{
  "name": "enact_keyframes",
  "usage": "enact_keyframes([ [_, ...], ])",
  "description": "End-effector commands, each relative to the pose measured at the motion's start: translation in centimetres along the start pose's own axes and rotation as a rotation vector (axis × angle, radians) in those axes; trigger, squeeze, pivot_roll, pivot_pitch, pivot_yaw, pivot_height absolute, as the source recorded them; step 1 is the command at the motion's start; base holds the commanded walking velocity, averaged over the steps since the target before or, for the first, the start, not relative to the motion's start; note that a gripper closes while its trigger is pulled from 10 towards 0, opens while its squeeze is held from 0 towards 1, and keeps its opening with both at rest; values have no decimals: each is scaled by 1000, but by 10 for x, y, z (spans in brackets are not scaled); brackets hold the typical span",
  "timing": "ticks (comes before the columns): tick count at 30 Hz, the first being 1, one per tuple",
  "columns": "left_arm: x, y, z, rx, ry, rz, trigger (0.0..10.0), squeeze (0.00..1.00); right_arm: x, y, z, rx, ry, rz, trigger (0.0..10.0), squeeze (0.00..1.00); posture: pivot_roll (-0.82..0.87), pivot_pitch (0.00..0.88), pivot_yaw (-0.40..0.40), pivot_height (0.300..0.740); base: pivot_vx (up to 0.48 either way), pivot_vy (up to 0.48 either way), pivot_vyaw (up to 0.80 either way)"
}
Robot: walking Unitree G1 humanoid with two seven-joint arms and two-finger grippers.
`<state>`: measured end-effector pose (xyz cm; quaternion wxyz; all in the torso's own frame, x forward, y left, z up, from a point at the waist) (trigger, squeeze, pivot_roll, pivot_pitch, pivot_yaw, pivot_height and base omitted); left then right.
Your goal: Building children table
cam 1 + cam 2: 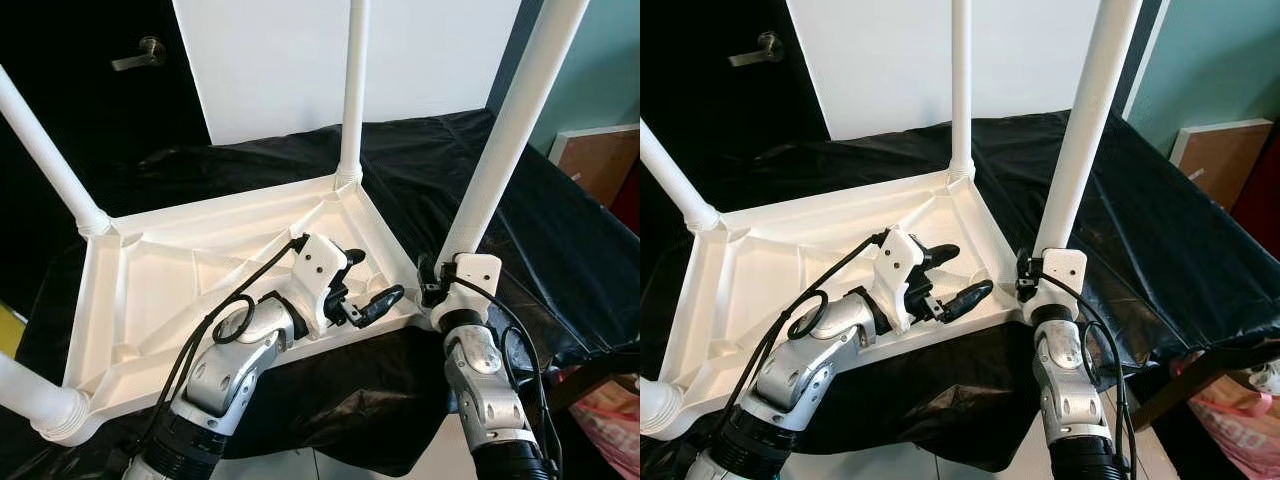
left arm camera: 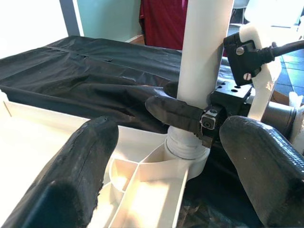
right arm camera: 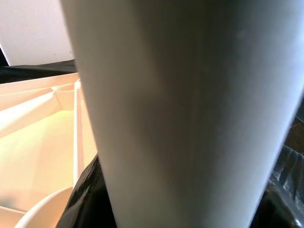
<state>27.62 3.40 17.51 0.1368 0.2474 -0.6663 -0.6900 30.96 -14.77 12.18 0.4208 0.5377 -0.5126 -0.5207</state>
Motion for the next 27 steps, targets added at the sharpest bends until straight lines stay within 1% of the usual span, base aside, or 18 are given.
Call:
enact_keyframes([
  [1,3,2,1,13,-57,-10,10000,0,3,-12,4,-61,-29,-20,10000,0,-165,0,10,740,0,0,0],
  [7,3,3,2,16,-49,-10,10000,0,2,-10,2,-51,-8,-4,10000,0,-163,0,8,740,0,0,0],
  [8,3,3,2,17,-45,-10,10000,0,2,-7,2,-39,18,-11,10000,1000,-162,0,2,740,0,0,0],
  [9,3,3,2,17,-45,-10,10000,0,2,-7,2,-39,18,-11,10000,1000,-162,0,2,740,0,0,0],
  [11,3,3,2,17,-39,-9,10000,0,4,0,2,-11,86,-15,10000,1000,-164,2,1,740,0,0,0],
  [12,3,3,2,17,-39,-9,10000,0,4,0,2,-11,86,-15,10000,1000,-164,2,1,740,0,0,0],
  [13,3,2,2,17,-37,-8,10000,0,5,4,3,-1,135,-18,10000,1000,-166,4,-2,740,0,0,0],
  [14,3,2,2,17,-37,-8,10000,0,5,4,3,-1,135,-18,10000,1000,-166,4,-2,740,0,0,0],
  [16,4,3,2,19,-36,-5,10000,0,10,11,6,9,212,-16,10000,1000,-172,9,-3,740,0,0,0],
  [18,4,3,1,20,-37,-3,10000,0,16,15,7,0,296,-1,10000,1000,-175,10,-3,740,0,0,0],
  [19,4,3,1,20,-37,-3,10000,0,16,15,7,0,296,-1,10000,1000,-175,10,-3,740,0,0,0],
  [21,5,3,1,21,-39,-2,10000,0,20,16,8,-20,363,16,10000,1000,-180,12,-2,740,0,0,0],
  [23,5,3,0,22,-40,-3,10000,0,22,16,8,-29,385,22,10000,1000,-180,12,-2,740,0,0,0],
  [24,5,3,0,22,-43,-3,10000,0,24,15,8,-43,431,37,10000,0,-186,12,1,740,0,0,0],
  [25,5,3,0,23,-46,-2,10000,0,25,15,6,-63,489,64,10000,0,-190,12,5,740,0,0,0],
  [26,5,3,0,23,-46,-2,10000,0,25,15,6,-63,489,64,10000,0,-190,12,5,740,0,0,0],
  [27,5,4,0,23,-49,-2,10000,0,26,14,4,-79,532,81,10000,0,-191,13,6,740,0,0,0],
])
Point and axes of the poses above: a point about 5 cm out from each wrist's last joint towards the gripper, its own z axis pointing back from the gripper into the wrist, its own y axis along the axis of the wrist's last joint, x = y × z, the point moved 2 cm from there along -z, pointing out of the wrist towards the gripper, and after that the axes turned 4 degrees about -z, right-handed, at the moved point
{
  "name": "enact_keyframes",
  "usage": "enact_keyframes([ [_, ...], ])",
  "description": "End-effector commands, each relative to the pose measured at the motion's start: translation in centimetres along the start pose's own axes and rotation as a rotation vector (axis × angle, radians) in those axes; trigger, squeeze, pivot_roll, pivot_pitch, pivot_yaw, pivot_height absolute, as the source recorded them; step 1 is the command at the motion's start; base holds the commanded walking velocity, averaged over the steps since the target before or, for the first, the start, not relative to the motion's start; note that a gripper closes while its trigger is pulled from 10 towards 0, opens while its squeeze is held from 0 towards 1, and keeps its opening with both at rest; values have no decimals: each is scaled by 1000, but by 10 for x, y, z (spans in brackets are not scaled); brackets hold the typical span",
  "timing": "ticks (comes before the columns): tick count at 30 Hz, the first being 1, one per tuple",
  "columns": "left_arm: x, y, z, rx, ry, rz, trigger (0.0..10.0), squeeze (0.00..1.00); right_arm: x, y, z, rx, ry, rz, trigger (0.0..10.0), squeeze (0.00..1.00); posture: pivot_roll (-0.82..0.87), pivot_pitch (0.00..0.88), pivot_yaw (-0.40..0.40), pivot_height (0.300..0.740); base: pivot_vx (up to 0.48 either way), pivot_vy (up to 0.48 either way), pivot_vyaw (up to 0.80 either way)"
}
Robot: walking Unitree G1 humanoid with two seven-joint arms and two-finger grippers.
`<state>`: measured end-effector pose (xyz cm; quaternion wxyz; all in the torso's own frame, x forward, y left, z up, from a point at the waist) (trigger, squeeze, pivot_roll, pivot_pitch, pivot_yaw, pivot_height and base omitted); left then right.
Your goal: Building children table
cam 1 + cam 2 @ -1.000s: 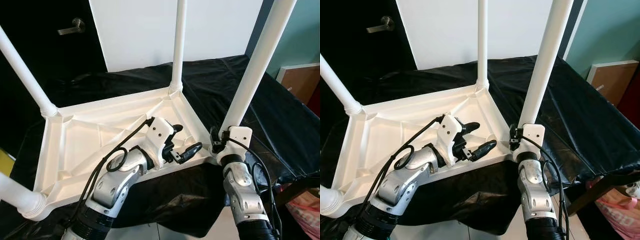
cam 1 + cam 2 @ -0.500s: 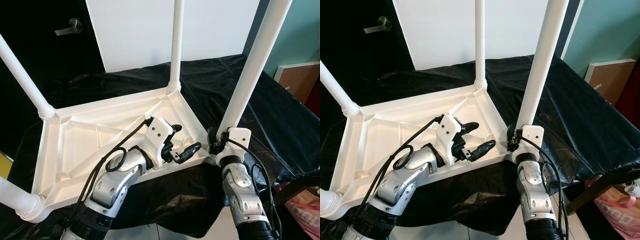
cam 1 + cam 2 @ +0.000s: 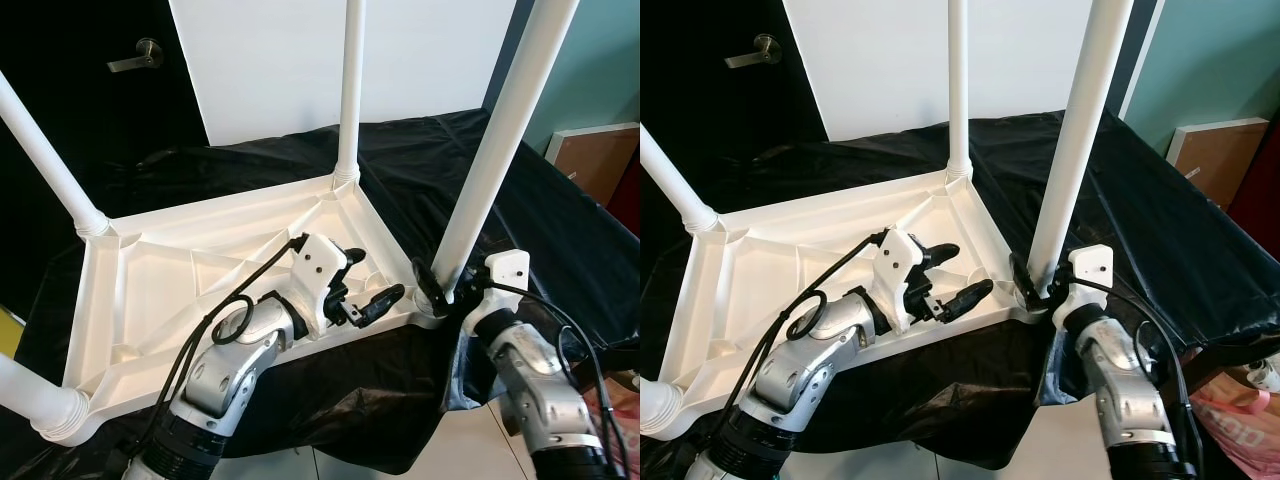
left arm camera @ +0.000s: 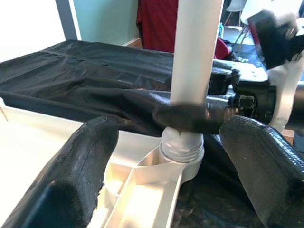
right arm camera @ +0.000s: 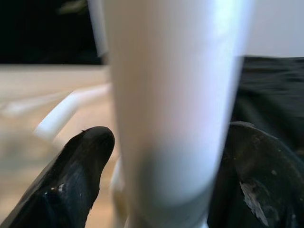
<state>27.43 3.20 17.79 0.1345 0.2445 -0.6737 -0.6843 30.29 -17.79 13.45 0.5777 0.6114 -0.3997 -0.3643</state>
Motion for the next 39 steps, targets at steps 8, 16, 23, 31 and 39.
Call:
enact_keyframes([
  [8,3,2,-2,7,-55,-12,10000,0,-6,-7,-18,-78,168,6,10000,0,-190,9,15,740,0,0,0],
  [16,-1,3,0,6,-42,-19,10000,0,-8,-12,-29,-100,231,35,0,0,-178,6,13,740,0,0,0],
  [23,0,1,8,-7,-13,-12,10000,0,-4,-15,-28,-121,199,-16,10000,0,-137,11,-10,740,0,0,0],
  [31,-1,1,10,-5,2,-13,10000,0,-1,-18,-31,-107,1,-36,10000,0,-131,5,-21,740,0,0,0],
  [39,1,-1,9,-14,0,-12,10000,0,-13,-27,-35,-78,-289,-87,10000,0,-148,0,-8,740,0,0,0],
])
Point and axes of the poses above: a point about 5 cm out from each wrist's last joint towards the gripper, its own z axis pointing back from the gripper into the wrist, its own y axis along the axis of the wrist's last joint, x = y × z, the point moved 2 cm from there along -z, pointing out of the wrist towards the gripper, and after that the axes turned 4 degrees about -z, right-handed, at the moved point
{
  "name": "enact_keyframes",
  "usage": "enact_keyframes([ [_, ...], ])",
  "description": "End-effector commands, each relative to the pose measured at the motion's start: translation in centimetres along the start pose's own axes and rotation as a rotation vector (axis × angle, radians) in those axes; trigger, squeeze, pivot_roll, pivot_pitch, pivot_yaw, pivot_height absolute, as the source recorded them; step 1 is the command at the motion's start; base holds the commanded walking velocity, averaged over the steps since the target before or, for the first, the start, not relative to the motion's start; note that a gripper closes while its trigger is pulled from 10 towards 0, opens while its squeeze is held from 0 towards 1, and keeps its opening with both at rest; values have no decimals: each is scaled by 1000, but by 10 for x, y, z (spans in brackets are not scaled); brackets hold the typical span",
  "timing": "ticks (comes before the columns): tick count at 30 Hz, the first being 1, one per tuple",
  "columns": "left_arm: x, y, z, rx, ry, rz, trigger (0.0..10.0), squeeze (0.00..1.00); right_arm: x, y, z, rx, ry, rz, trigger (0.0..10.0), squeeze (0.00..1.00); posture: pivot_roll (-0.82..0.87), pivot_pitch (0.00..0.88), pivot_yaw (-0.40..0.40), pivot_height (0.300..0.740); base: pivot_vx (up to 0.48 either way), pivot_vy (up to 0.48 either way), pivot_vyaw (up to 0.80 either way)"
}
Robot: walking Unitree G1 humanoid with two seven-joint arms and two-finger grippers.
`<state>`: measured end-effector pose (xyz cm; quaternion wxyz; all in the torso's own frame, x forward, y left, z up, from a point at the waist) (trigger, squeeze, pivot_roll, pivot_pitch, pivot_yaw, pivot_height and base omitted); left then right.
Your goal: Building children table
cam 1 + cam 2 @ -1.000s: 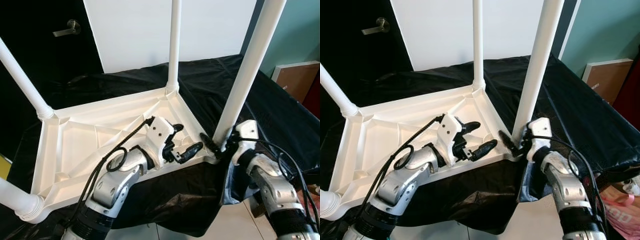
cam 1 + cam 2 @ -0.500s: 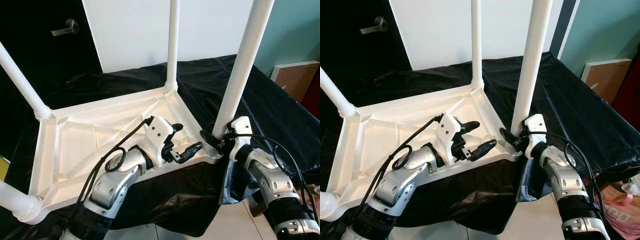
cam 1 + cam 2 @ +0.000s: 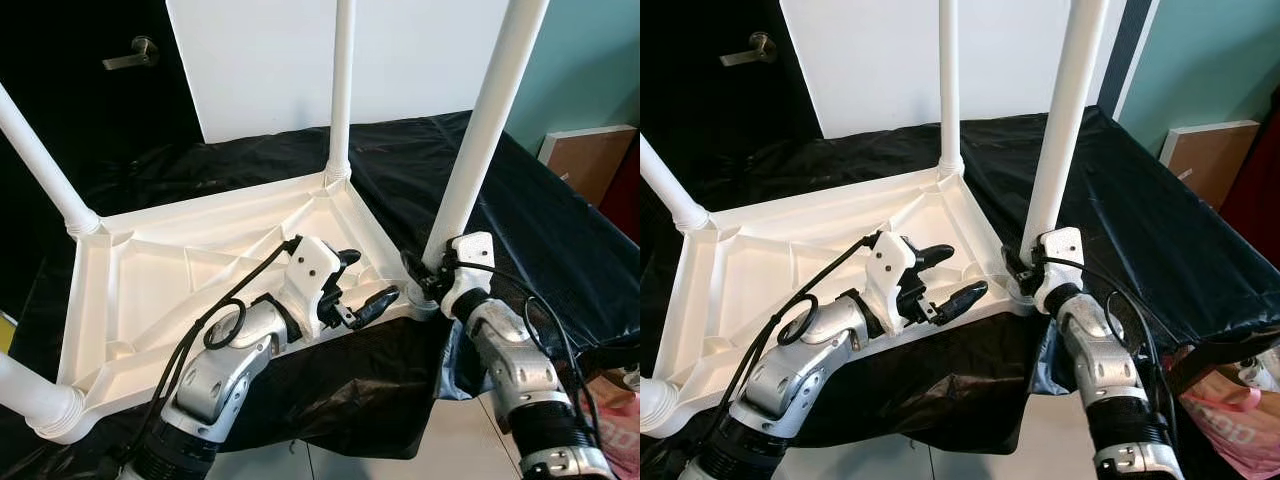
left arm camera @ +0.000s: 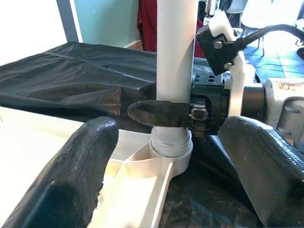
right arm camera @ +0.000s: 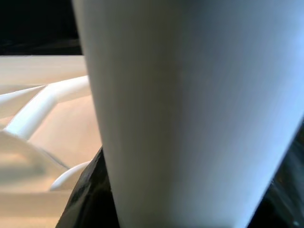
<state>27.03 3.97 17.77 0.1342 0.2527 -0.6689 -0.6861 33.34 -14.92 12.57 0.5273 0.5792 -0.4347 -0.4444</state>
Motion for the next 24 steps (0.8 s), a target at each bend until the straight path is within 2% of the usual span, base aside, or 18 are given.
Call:
enact_keyframes([
  [1,1,-1,0,-8,-11,2,10000,0,2,-16,4,-63,-89,-20,10000,0,-148,0,-8,740,0,0,0],
  [5,-4,0,0,-8,5,-5,10000,0,1,-21,4,-64,-275,-12,10000,0,-149,0,-9,740,0,0,0],
  [9,-6,0,1,-10,15,-11,10000,0,-2,-22,6,-57,-335,-22,10000,0,-140,0,-15,740,0,0,0],
  [11,-10,0,3,-11,33,-11,10000,0,-11,-24,9,-59,-343,-64,10000,0,-144,3,-14,740,0,0,0],
  [15,-10,-1,3,-14,30,-13,10000,0,-9,-22,8,-54,-361,-73,10000,0,-142,3,-17,740,0,0,0],
  [24,-7,-1,3,-16,23,-15,10000,0,-18,-18,4,-26,-346,-79,10000,0,-130,10,-20,740,0,0,0],
])
Point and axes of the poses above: a point about 5 cm out from each wrist's last joint towards the gripper, its own z axis pointing back from the gripper into the wrist, its own y axis along the axis of the wrist's last joint, x = y × z, the point moved 2 cm from there along -z, pointing out of the wrist towards the gripper, and after that the axes turned 4 degrees about -z, right-handed, at the moved point
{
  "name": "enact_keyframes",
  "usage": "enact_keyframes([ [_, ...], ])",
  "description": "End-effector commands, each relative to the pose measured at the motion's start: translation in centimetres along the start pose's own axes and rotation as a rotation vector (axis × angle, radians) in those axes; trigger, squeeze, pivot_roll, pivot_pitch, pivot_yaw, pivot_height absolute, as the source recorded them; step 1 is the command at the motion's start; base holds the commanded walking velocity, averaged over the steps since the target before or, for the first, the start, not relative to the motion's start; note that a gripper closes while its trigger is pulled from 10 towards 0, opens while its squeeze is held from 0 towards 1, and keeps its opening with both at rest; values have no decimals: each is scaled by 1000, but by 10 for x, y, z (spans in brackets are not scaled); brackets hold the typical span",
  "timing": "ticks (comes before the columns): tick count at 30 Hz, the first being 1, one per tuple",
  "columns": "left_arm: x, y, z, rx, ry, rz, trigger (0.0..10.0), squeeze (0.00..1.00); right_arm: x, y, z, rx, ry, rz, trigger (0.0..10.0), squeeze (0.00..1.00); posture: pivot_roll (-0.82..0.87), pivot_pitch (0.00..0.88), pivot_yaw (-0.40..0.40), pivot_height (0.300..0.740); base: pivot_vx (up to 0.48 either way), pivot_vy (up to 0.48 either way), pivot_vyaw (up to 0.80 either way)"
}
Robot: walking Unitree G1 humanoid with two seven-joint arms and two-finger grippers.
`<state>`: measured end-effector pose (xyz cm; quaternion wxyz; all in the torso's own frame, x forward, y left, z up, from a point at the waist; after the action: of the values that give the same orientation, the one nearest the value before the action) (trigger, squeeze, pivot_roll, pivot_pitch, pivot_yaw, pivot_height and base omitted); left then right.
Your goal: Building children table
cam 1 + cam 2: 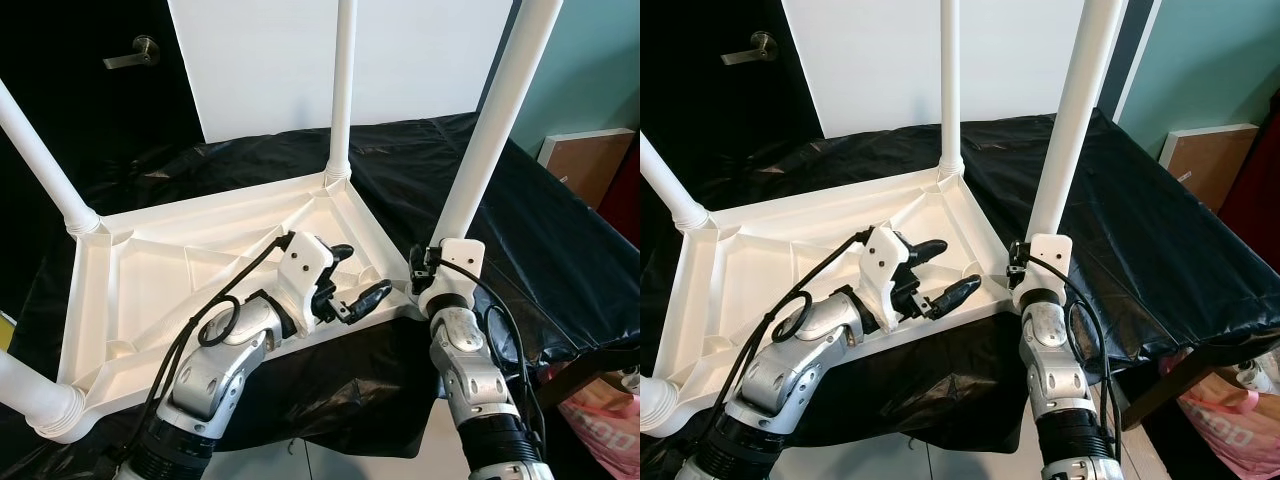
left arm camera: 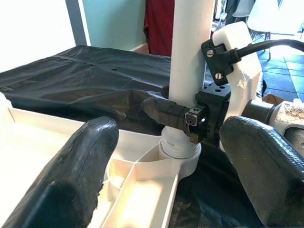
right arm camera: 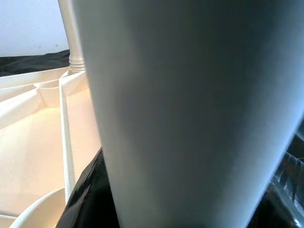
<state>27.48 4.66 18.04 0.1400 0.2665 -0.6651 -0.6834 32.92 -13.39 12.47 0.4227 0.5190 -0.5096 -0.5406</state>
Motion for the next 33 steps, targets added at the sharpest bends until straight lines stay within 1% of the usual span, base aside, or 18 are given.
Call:
enact_keyframes([
  [1,1,-2,0,-16,-5,-3,10000,0,0,-14,5,-60,-7,-10,10000,0,-129,10,-20,740,0,0,0],
  [2,1,-2,0,-16,-5,-3,10000,0,0,-14,5,-60,-7,-10,10000,0,-129,10,-20,740,0,0,0],
  [3,2,-2,1,-16,-4,-1,10000,0,0,-11,4,-43,3,-7,10000,769,-128,10,-20,740,0,0,0],
  [4,2,-2,1,-16,-3,0,10000,0,0,-8,4,-26,12,-1,10000,1000,-128,11,-20,740,0,0,0],
  [8,-1,-3,2,-19,4,-1,10000,0,4,-1,8,3,93,2,10000,1000,-128,12,-24,740,0,0,0],
  [13,-1,-3,2,-20,7,-1,10000,0,7,0,10,9,128,-2,10000,1000,-128,12,-25,740,0,0,0],
  [15,-1,-3,2,-19,8,0,10000,0,8,1,11,3,174,-6,10000,1000,-129,11,-24,740,0,0,0],
  [17,-1,-3,2,-19,9,0,10000,0,17,3,11,-14,292,-6,10000,1000,-131,9,-21,740,0,0,0],
  [19,-1,-3,2,-19,9,0,10000,0,17,3,11,-14,292,-6,10000,1000,-131,9,-21,740,0,0,0],
  [20,-2,-3,2,-20,9,-1,10000,0,21,4,9,-32,355,5,10000,1000,-133,8,-19,740,0,0,0],
  [21,-2,-3,2,-20,9,-1,10000,0,21,4,9,-32,355,5,10000,1000,-133,8,-19,740,0,0,0],
  [22,-3,-3,2,-20,9,-3,10000,0,24,4,6,-46,424,33,10000,0,-134,6,-16,740,0,0,0],
  [25,-3,-2,1,-20,8,-4,10000,0,24,3,4,-67,492,62,10000,0,-137,4,-13,740,0,0,0],
  [27,-4,-1,0,-17,5,-8,10000,0,13,-4,0,-114,620,122,10000,0,-132,0,-9,740,0,0,0],
  [29,-4,0,0,-15,4,-9,10000,0,9,-7,0,-128,655,135,10000,0,-132,0,-9,740,0,0,0],
  [30,-5,0,0,-14,5,-10,10000,0,5,-9,-1,-129,679,155,2196,0,-128,0,-11,740,0,0,0],
  [32,-5,0,0,-14,5,-10,10000,0,5,-9,-1,-129,679,155,2196,0,-128,0,-11,740,0,0,0],
  [33,-5,1,0,-13,7,-12,10000,0,2,-11,-2,-133,695,160,0,0,-126,0,-11,740,0,0,0],
])
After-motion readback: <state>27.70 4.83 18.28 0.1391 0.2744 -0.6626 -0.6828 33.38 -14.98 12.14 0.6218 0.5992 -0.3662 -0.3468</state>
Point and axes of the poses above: a point about 5 cm out from each wrist's last joint towards the gripper, its own z axis pointing back from the gripper into the wrist, its own y axis along the axis of the wrist's last joint, x = y × z, the point moved 2 cm from there along -z, pointing out of the wrist towards the gripper, and after that the axes turned 4 degrees about -z, right-handed, at the moved point
